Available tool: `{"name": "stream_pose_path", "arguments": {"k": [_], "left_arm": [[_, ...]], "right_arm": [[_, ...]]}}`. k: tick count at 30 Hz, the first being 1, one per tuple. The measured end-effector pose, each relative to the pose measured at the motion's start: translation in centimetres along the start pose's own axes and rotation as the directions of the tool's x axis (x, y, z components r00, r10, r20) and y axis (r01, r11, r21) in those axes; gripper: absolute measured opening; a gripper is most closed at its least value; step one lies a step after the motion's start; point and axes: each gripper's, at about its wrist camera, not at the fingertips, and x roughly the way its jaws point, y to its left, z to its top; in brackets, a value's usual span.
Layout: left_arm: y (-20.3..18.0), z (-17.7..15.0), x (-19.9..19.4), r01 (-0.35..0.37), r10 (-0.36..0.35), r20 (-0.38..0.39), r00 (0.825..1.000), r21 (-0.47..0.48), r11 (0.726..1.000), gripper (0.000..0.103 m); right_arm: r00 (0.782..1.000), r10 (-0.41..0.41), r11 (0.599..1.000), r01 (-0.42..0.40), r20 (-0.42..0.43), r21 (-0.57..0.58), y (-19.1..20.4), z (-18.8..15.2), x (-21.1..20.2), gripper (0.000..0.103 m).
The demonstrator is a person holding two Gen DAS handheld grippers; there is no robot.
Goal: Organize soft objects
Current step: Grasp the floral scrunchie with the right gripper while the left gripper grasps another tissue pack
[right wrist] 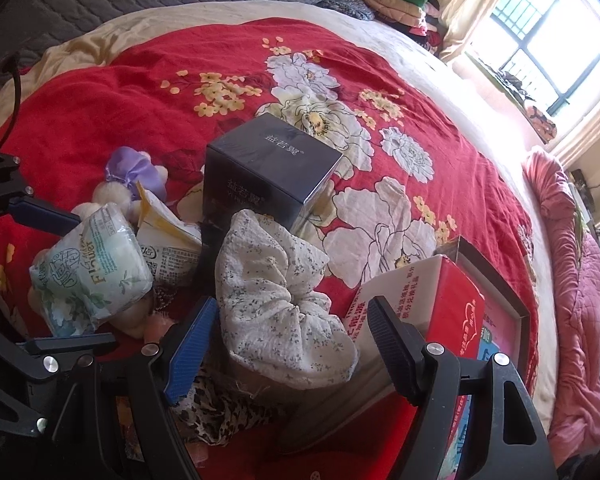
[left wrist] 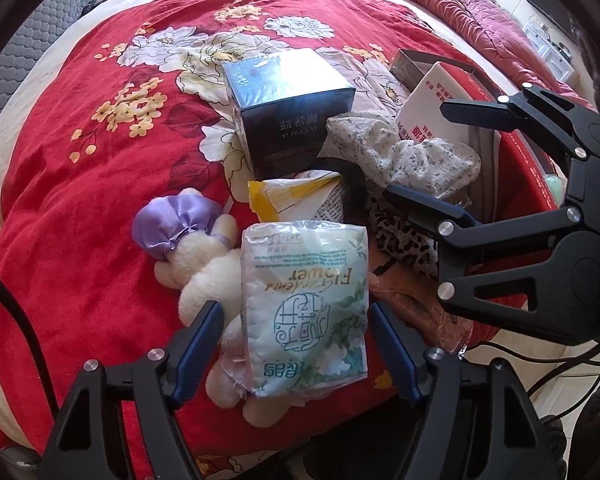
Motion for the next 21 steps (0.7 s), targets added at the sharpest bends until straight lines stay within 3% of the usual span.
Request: {"name": "stream_pose_path", "arguments": {"k": [4, 8, 14, 17, 21], "left_arm": [[0.5, 0.0, -0.1, 0.020, -0.020, 0.002, 1.000, -0.018, 1.000, 0.069], [0.8, -0.1, -0.2, 0.026, -0.026, 0.003, 1.000, -0.026, 0.999, 0.064], [1.7, 0.0, -0.6, 0.060, -0.059, 0.010, 0.998, -0.071, 0.996, 0.055], [2.2, 0.0, -0.8, 0.081, -0.080, 0.015, 0.997, -0.094, 0.992, 0.051], [2.8, 0.1, -1.4, 0.117, -0.113, 0.036, 0.993, -0.130, 0.985, 0.048]], "right_arm": [[1.000, 0.017, 0.999, -0.016, -0.019, 0.043, -0.3, 0.3, 0.8, 0.076], [0.997, 0.080, 0.989, -0.078, -0.006, 0.128, -0.7, 0.2, 1.0, 0.044], [0.995, 0.096, 0.965, -0.102, 0.038, 0.243, -1.5, -0.1, -0.1, 0.023], [0.991, 0.098, 0.940, -0.121, 0.086, 0.318, -2.4, -0.5, -1.2, 0.015], [0.978, 0.109, 0.886, -0.176, 0.176, 0.429, -4.1, -1.3, -3.0, 0.012]]}}
